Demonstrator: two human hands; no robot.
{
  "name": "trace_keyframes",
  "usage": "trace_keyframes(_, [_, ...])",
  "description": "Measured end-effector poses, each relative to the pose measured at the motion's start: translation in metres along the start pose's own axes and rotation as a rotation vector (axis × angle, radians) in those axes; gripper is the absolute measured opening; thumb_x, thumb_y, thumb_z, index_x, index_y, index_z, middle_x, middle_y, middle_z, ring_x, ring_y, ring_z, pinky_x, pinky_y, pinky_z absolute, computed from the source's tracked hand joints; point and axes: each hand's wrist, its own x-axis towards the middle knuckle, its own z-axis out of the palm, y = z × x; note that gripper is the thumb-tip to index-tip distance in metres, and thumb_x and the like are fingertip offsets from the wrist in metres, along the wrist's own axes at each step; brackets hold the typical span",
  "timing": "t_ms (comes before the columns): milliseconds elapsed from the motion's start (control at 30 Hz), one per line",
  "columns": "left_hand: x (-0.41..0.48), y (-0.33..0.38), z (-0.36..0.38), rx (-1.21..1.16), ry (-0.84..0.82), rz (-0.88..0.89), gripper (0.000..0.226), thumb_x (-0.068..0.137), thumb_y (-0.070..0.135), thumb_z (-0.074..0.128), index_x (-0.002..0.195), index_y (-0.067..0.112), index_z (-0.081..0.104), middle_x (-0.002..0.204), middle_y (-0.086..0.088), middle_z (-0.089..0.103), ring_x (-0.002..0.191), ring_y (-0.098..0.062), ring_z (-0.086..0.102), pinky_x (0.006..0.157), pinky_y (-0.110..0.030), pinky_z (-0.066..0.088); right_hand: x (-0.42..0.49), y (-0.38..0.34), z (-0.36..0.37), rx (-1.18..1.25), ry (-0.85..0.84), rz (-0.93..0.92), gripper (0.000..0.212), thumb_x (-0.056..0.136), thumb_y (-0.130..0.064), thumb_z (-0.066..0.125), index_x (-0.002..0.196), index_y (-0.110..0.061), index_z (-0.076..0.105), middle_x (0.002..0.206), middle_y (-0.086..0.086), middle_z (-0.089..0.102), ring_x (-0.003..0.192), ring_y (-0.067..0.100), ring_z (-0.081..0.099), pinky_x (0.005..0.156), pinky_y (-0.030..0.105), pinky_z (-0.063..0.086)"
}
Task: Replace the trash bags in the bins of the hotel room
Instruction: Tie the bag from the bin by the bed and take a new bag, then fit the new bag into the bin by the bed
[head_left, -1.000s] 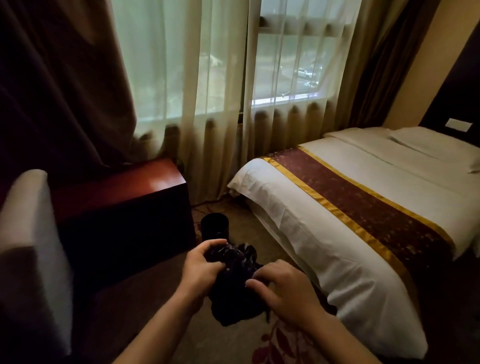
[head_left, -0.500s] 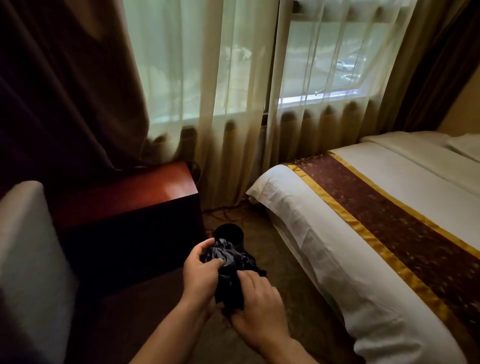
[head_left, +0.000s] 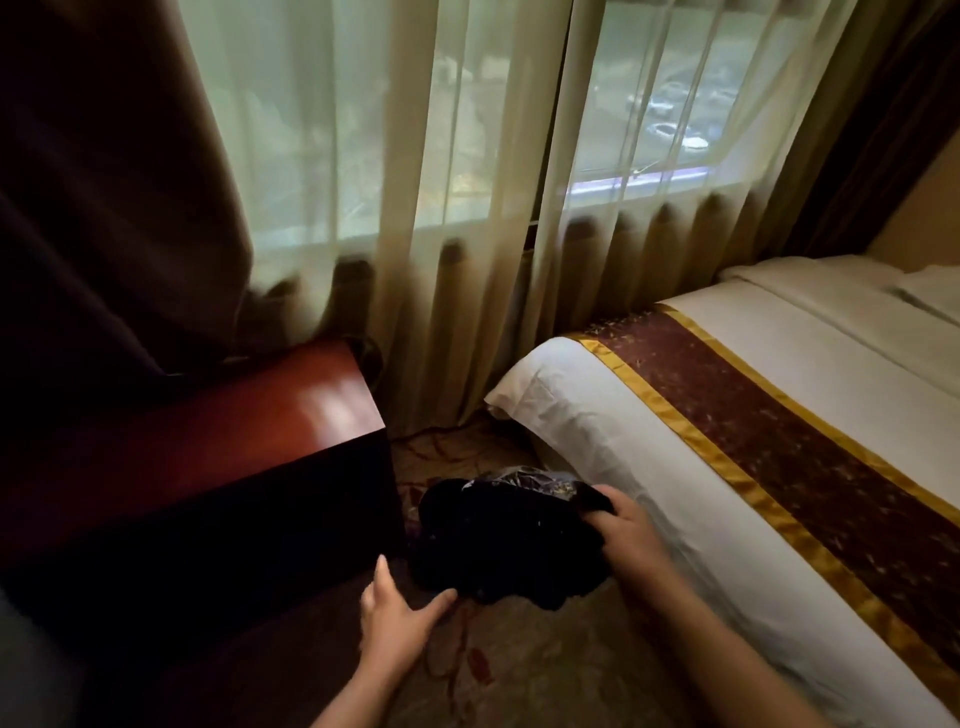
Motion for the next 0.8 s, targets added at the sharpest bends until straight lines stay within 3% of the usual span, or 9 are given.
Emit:
trace_keyframes(100, [0.044, 0.020, 0.010, -0.330, -0.130, -0.280, 0.114, 0.077, 0.047, 0.078, 0.157, 0.020, 0.000, 0.160, -0.017, 0.022, 0.143, -0.038, 0.030, 0.107, -0.048, 0.035, 0.026, -0.014, -0.008, 0.108, 0.012, 0.056, 0.019, 0.095, -0.006, 0.054, 0.099, -0.008, 0.072, 0.099, 0.024, 0.071, 0.093, 0.039, 0.068, 0.076, 0.049, 0.052])
trace_keyframes(167, [0.066, 0.033, 0.023, -0.653, -0.287, -0.433, 0.103, 0.080, 0.040, 0.076, 0.156, 0.031, 0.007, 0.155, -0.017, 0.031, 0.137, -0.041, 0.037, 0.097, -0.049, 0.040, 0.045, -0.017, -0.018, 0.193, 0.007, 0.104, 0.021, 0.096, -0.005, 0.052, 0.105, -0.007, 0.071, 0.104, 0.024, 0.071, 0.095, 0.038, 0.067, 0.077, 0.046, 0.050])
trace_keyframes(233, [0.087, 0.047, 0.039, -0.842, -0.428, -0.408, 0.087, 0.080, 0.032, 0.076, 0.152, 0.035, 0.026, 0.146, -0.010, 0.047, 0.129, -0.037, 0.048, 0.095, -0.049, 0.043, 0.070, -0.018, -0.031, 0.213, 0.014, 0.155, 0.021, 0.097, -0.007, 0.052, 0.109, -0.008, 0.070, 0.107, 0.023, 0.071, 0.101, 0.040, 0.067, 0.078, 0.047, 0.051])
trace_keyframes(300, [0.105, 0.069, 0.056, -0.915, -0.441, -0.319, 0.071, 0.079, 0.019, 0.075, 0.143, 0.020, 0.045, 0.130, -0.011, 0.064, 0.115, -0.033, 0.062, 0.086, -0.047, 0.054, 0.099, -0.016, -0.043, 0.177, 0.028, 0.187, 0.019, 0.099, -0.016, 0.054, 0.108, -0.010, 0.070, 0.104, 0.017, 0.074, 0.098, 0.037, 0.069, 0.074, 0.042, 0.054])
trace_keyframes(400, [0.135, 0.104, 0.073, -0.853, -0.236, -0.165, 0.030, 0.082, 0.003, 0.071, 0.112, 0.005, 0.069, 0.106, -0.019, 0.074, 0.093, -0.033, 0.072, 0.074, -0.041, 0.059, 0.155, -0.009, -0.058, -0.004, 0.056, 0.173, 0.019, 0.099, -0.034, 0.057, 0.096, -0.022, 0.071, 0.092, 0.004, 0.076, 0.087, 0.027, 0.072, 0.070, 0.041, 0.057])
trace_keyframes(533, [0.179, 0.138, 0.082, -0.506, 0.164, -0.024, 0.022, 0.076, 0.006, 0.081, 0.094, 0.007, 0.068, 0.091, -0.012, 0.074, 0.093, -0.035, 0.070, 0.083, -0.040, 0.056, 0.243, 0.011, -0.070, -0.479, 0.094, -0.032, 0.012, 0.097, -0.029, 0.057, 0.089, -0.030, 0.066, 0.089, -0.003, 0.071, 0.084, 0.022, 0.066, 0.072, 0.041, 0.053])
trace_keyframes(633, [0.193, 0.165, 0.088, -0.231, 0.364, 0.010, 0.045, 0.074, 0.015, 0.084, 0.110, 0.012, 0.056, 0.095, -0.002, 0.064, 0.098, -0.029, 0.064, 0.080, -0.034, 0.048, 0.298, 0.017, -0.065, -0.543, -0.008, -0.048, 0.011, 0.090, -0.022, 0.061, 0.098, -0.026, 0.068, 0.091, -0.001, 0.071, 0.084, 0.020, 0.065, 0.072, 0.037, 0.053])
trace_keyframes(733, [0.210, 0.183, 0.095, -0.260, 0.336, 0.000, 0.088, 0.073, 0.020, 0.085, 0.145, 0.021, 0.034, 0.113, 0.002, 0.052, 0.109, -0.016, 0.052, 0.098, -0.037, 0.046, 0.341, 0.016, -0.055, -0.615, -0.128, -0.065, 0.019, 0.088, -0.027, 0.065, 0.107, -0.026, 0.070, 0.096, -0.003, 0.072, 0.087, 0.017, 0.065, 0.072, 0.032, 0.050])
trace_keyframes(800, [0.221, 0.191, 0.096, -0.366, 0.287, -0.072, 0.073, 0.079, 0.010, 0.079, 0.143, 0.012, 0.044, 0.113, -0.003, 0.057, 0.108, -0.018, 0.054, 0.094, -0.035, 0.046, 0.364, 0.012, -0.049, -0.619, -0.149, -0.096, 0.019, 0.089, -0.032, 0.068, 0.107, -0.025, 0.069, 0.097, -0.006, 0.069, 0.086, 0.014, 0.062, 0.070, 0.029, 0.045])
